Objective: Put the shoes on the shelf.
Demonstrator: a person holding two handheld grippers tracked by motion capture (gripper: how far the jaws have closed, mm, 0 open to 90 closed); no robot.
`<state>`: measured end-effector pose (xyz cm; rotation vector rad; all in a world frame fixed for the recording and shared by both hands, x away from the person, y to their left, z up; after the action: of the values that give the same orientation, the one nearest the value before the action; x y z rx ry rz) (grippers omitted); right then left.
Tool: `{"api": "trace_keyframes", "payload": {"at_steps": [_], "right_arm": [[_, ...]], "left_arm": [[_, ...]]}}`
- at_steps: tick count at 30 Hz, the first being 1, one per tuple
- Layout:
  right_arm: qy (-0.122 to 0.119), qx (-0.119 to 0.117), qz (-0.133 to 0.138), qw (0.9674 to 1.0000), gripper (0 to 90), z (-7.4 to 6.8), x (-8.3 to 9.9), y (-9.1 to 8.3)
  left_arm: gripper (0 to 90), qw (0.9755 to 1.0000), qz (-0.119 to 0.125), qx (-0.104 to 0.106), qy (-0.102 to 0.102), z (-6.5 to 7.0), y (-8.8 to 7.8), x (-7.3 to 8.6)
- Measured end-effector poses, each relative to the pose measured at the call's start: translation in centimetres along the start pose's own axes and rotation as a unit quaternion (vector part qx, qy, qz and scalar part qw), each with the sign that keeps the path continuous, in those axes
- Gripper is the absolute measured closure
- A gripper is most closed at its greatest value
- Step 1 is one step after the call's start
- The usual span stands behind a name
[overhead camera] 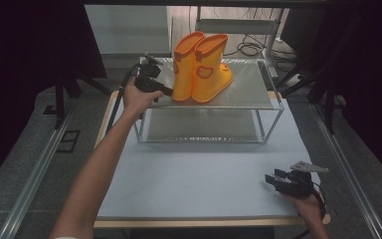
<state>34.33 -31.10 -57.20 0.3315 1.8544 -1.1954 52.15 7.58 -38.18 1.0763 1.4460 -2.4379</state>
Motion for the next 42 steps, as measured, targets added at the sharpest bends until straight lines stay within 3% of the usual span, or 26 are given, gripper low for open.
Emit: {"api": "trace_keyframes", "payload": {"at_steps": [4, 17, 21, 24, 42], "right_arm": [[-0.001, -0.001, -0.001, 1.0, 45.2, 0.0, 0.0, 0.1], [-0.001, -0.002, -0.003, 1.0, 45.2, -0.2, 0.0, 0.1], [-0.001, -0.004, -0.005, 1.0, 45.2, -0.3, 0.0, 0.2], [-0.003, -0.005, -0.003, 1.0, 45.2, -0.3, 0.0, 0.2], [-0.002, -0.007, -0.007, 0.9999, 45.2, -0.4, 0.0, 0.4]], "left_arm": [[90.0, 0.9999, 0.002, 0.016, 0.001, 0.8, 0.2, -0.1], [90.0, 0.9998, 0.002, 0.016, 0.007, 1.7, 0.3, -0.6], [90.0, 0.9987, 0.003, 0.05, 0.0, 2.8, 0.8, -0.7], [90.0, 0.999, -0.001, 0.041, 0.014, 3.3, 1.0, -0.9], [90.0, 0.999, 0.007, 0.045, 0.005, 4.0, 1.2, -1.3]]}}
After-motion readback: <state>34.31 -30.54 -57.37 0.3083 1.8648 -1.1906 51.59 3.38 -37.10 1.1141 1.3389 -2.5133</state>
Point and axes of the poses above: each handheld gripper's, and its own axes: y roughly forward along the jaws, x roughly out of its underside, z roughly to its right, the point moved 9 cm from there along y, roughly forward along the jaws, and after that the axes turned 2 degrees about -y, right-handed, at the moved point
